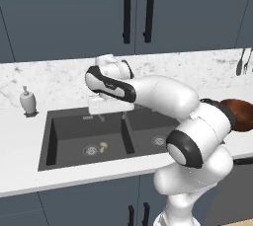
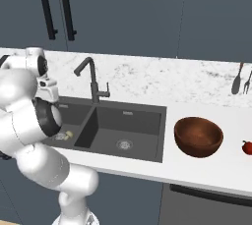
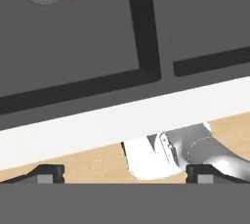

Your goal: Pick the mushroom from the sink and place it in the bowl. Then pick the bowl and place it in the microwave. Then close the microwave door and press the start button.

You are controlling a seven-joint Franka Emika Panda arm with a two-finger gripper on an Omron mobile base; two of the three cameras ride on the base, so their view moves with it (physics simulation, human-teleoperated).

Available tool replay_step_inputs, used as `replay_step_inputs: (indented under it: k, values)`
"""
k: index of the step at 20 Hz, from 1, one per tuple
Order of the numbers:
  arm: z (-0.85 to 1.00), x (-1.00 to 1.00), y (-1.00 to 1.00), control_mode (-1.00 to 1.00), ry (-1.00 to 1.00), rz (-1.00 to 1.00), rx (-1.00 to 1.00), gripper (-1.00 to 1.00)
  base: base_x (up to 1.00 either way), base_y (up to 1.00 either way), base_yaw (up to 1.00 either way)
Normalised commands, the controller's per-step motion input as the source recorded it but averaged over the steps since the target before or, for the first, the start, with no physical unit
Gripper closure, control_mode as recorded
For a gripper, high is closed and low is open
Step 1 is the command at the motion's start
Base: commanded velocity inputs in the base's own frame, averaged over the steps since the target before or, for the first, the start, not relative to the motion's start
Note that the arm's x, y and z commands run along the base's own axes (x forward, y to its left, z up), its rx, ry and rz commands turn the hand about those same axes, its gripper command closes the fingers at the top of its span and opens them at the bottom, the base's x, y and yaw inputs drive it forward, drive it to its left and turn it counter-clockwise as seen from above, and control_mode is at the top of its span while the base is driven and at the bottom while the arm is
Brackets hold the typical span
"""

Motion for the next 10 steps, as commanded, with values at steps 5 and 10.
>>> replay_step_inputs:
  k: [5, 10]
  values:
    - [-0.53, 0.30, 0.15, -1.00, -0.01, -0.03, 0.00, -1.00, 0.00, 0.00, 0.00]
    - [-0.71, 0.11, 0.00, -1.00, -0.17, -0.07, 0.00, -1.00, 0.00, 0.00, 0.00]
